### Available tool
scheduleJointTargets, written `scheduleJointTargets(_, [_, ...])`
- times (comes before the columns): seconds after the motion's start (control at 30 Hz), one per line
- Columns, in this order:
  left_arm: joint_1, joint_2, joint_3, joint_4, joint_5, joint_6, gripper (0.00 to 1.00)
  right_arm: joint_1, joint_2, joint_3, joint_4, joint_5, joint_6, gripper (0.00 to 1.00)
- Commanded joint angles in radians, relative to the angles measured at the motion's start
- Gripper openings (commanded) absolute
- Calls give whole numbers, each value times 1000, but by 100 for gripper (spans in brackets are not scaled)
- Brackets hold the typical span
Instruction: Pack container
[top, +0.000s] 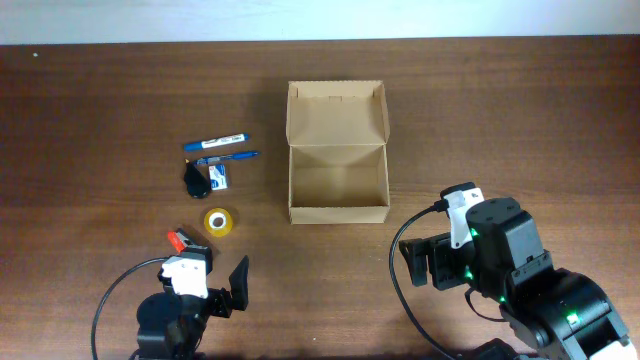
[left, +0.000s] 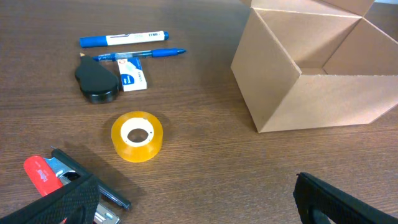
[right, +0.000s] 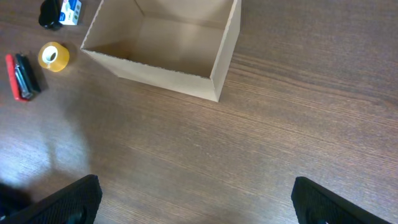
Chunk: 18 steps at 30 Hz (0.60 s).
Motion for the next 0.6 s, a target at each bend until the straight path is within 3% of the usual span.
scheduleJointTargets(0.0, [6,-6,-5,3,-2,-10,100,5,-6,-9,11,51,-3,99])
scheduleJointTargets(0.57, [6,-6,-5,3,-2,-10,100,6,-6,-9,15,46,4,99])
